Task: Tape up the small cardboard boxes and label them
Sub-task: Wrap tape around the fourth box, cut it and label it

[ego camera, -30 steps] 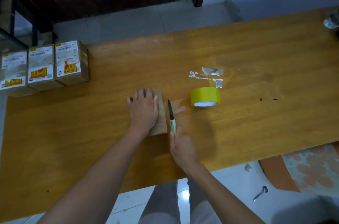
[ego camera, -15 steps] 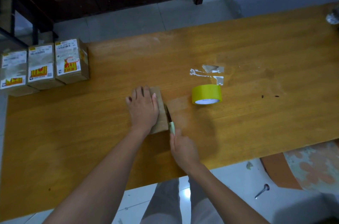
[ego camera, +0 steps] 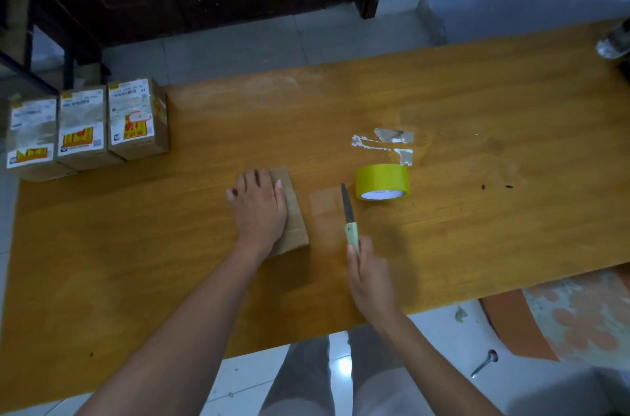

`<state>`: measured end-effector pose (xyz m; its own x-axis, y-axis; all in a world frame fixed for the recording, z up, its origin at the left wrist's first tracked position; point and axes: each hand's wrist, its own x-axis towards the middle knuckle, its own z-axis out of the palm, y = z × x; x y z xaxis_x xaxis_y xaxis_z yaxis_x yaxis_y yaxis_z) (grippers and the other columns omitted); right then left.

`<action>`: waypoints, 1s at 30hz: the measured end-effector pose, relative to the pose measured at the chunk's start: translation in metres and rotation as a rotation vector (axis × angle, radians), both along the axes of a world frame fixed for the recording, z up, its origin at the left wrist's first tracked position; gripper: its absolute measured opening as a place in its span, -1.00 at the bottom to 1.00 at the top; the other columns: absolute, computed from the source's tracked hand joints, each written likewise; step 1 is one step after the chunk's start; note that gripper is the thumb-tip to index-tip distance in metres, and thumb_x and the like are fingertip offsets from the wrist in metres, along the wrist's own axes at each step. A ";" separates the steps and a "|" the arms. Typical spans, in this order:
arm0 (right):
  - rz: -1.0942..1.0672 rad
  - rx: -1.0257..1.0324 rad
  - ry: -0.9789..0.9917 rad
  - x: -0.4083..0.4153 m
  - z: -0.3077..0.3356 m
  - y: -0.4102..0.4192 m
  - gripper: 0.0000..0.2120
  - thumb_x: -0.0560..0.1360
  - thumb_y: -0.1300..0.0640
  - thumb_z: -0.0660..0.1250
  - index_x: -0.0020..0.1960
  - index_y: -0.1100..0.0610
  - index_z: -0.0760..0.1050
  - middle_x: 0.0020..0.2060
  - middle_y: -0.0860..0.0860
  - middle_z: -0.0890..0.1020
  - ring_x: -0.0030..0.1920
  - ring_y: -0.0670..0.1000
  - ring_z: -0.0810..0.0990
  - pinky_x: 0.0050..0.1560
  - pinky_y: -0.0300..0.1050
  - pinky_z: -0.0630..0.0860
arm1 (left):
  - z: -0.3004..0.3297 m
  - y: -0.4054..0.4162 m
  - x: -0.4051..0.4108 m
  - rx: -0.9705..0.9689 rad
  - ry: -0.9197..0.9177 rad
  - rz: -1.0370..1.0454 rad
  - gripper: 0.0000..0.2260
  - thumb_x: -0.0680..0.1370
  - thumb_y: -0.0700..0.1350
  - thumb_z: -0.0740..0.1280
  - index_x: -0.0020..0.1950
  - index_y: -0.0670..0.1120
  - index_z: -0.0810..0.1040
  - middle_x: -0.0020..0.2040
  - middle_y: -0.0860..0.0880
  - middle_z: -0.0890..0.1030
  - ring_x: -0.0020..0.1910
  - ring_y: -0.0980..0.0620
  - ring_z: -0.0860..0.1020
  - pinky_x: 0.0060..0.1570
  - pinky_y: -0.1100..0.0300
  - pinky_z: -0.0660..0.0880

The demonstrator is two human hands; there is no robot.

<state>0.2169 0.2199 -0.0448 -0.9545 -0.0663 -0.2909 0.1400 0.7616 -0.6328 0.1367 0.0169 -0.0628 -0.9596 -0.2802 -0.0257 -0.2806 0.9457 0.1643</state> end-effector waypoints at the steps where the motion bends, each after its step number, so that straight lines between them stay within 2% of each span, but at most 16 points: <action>1: -0.014 -0.019 0.030 0.000 0.003 0.003 -0.79 0.65 0.03 0.06 0.06 0.14 0.38 -0.35 0.03 0.51 -0.37 0.05 0.51 -0.37 0.01 0.40 | 0.000 -0.002 0.002 0.001 0.001 -0.003 -0.54 0.61 0.07 -0.05 0.22 -0.20 0.47 0.14 -0.19 0.50 0.11 -0.21 0.45 0.04 -0.08 0.33; 4: -0.149 -0.067 0.180 -0.008 0.015 0.025 -0.80 0.64 0.02 0.09 -0.07 0.09 0.39 -0.27 -0.01 0.47 -0.27 0.02 0.45 -0.28 -0.04 0.32 | 0.001 -0.008 0.007 0.027 -0.007 -0.023 -0.52 0.61 0.08 -0.07 0.24 -0.18 0.47 0.15 -0.18 0.49 0.13 -0.20 0.44 0.07 -0.08 0.34; 7: -0.292 -0.035 0.376 -0.040 0.024 0.067 -0.74 0.62 -0.09 0.06 -0.10 0.03 0.40 -0.33 -0.04 0.46 -0.35 -0.07 0.42 -0.37 -0.18 0.26 | 0.003 -0.008 0.008 0.026 -0.018 -0.024 -0.58 0.65 0.06 0.00 0.26 -0.18 0.46 0.17 -0.18 0.49 0.16 -0.20 0.44 0.10 -0.09 0.33; 8: -0.323 -0.006 0.402 -0.055 0.022 0.084 -0.74 0.62 -0.09 0.07 -0.06 0.04 0.43 -0.34 -0.05 0.47 -0.37 -0.06 0.42 -0.39 -0.16 0.27 | 0.002 -0.008 0.008 0.030 -0.022 -0.023 -0.61 0.66 0.04 0.04 0.27 -0.18 0.46 0.19 -0.18 0.49 0.17 -0.20 0.44 0.12 -0.09 0.32; 10: -0.388 0.064 0.367 -0.082 0.014 0.114 -0.76 0.62 -0.01 0.16 0.15 0.11 0.48 -0.28 -0.05 0.52 -0.34 0.06 0.49 -0.37 -0.06 0.32 | 0.003 -0.008 0.008 0.037 -0.032 -0.019 -0.63 0.66 0.03 0.08 0.29 -0.18 0.46 0.22 -0.18 0.48 0.21 -0.20 0.43 0.16 -0.10 0.30; 12: -0.393 0.122 0.276 -0.101 0.000 0.133 -0.70 0.61 0.03 0.21 0.29 0.12 0.43 -0.24 -0.06 0.56 -0.27 0.15 0.57 -0.33 -0.03 0.39 | 0.003 -0.008 0.008 0.034 -0.040 -0.014 -0.63 0.66 0.03 0.09 0.30 -0.19 0.45 0.26 -0.19 0.47 0.24 -0.20 0.42 0.19 -0.11 0.29; 15: -0.275 0.122 0.157 -0.107 -0.020 0.144 -0.71 0.60 -0.01 0.22 0.29 0.04 0.39 -0.22 -0.08 0.62 -0.22 0.12 0.62 -0.27 0.02 0.50 | 0.003 -0.009 0.007 0.029 -0.044 -0.011 -0.63 0.66 0.04 0.09 0.30 -0.19 0.45 0.28 -0.19 0.45 0.26 -0.21 0.41 0.21 -0.12 0.28; 18: -0.240 0.142 0.137 -0.109 -0.035 0.147 -0.73 0.61 -0.03 0.20 0.28 0.00 0.37 -0.06 -0.02 0.63 -0.21 0.12 0.60 -0.29 0.01 0.50 | 0.002 -0.007 0.006 0.028 -0.045 -0.007 -0.63 0.66 0.03 0.09 0.30 -0.19 0.45 0.28 -0.19 0.46 0.26 -0.21 0.41 0.22 -0.13 0.28; 20: -0.243 0.239 0.132 -0.110 -0.039 0.147 -0.73 0.60 0.00 0.21 0.27 0.06 0.41 0.12 0.10 0.51 -0.19 0.21 0.56 -0.29 -0.03 0.45 | 0.001 -0.008 0.006 0.046 -0.037 -0.002 -0.64 0.66 0.03 0.10 0.29 -0.18 0.45 0.28 -0.19 0.46 0.26 -0.21 0.41 0.22 -0.14 0.27; 23: -0.258 0.327 0.092 -0.111 -0.033 0.143 -0.68 0.61 0.00 0.20 0.30 0.11 0.41 0.19 0.15 0.36 -0.17 0.21 0.52 -0.27 -0.06 0.40 | 0.002 -0.012 0.005 0.138 -0.024 0.006 -0.66 0.65 0.03 0.13 0.30 -0.15 0.46 0.31 -0.16 0.44 0.30 -0.18 0.38 0.25 -0.15 0.24; 25: -0.352 0.240 0.143 -0.113 -0.018 0.135 -0.64 0.61 0.00 0.18 0.34 0.15 0.37 0.20 0.15 0.36 -0.12 0.18 0.51 -0.22 -0.08 0.37 | 0.005 -0.016 0.004 0.252 0.013 0.023 -0.65 0.64 0.04 0.16 0.35 -0.12 0.44 0.37 -0.13 0.40 0.38 -0.16 0.33 0.32 -0.14 0.18; 27: -0.442 0.113 0.332 -0.114 0.005 0.119 -0.68 0.61 0.05 0.20 0.28 0.20 0.40 0.15 0.16 0.41 -0.07 0.14 0.52 -0.18 -0.11 0.36 | 0.010 -0.021 0.008 0.358 0.097 0.052 -0.60 0.65 0.02 0.17 0.45 -0.10 0.37 0.47 -0.10 0.31 0.51 -0.11 0.20 0.43 -0.12 0.09; 29: -0.426 -0.020 0.491 -0.108 0.033 0.089 -0.78 0.59 0.08 0.20 0.18 0.17 0.44 0.04 0.09 0.48 -0.07 0.03 0.50 -0.14 -0.11 0.40 | 0.015 -0.023 0.017 0.403 0.186 0.120 -0.54 0.65 0.00 0.18 0.51 -0.16 0.29 0.52 -0.13 0.26 0.54 -0.10 0.15 0.48 -0.08 0.08; 30: -0.354 -0.088 0.524 -0.101 0.045 0.067 -0.80 0.58 0.07 0.19 0.14 0.12 0.45 -0.01 0.03 0.50 -0.09 -0.03 0.49 -0.12 -0.17 0.40 | 0.016 -0.021 0.024 0.435 0.204 0.195 -0.51 0.65 0.00 0.19 0.51 -0.22 0.26 0.52 -0.18 0.25 0.52 -0.15 0.18 0.47 -0.07 0.13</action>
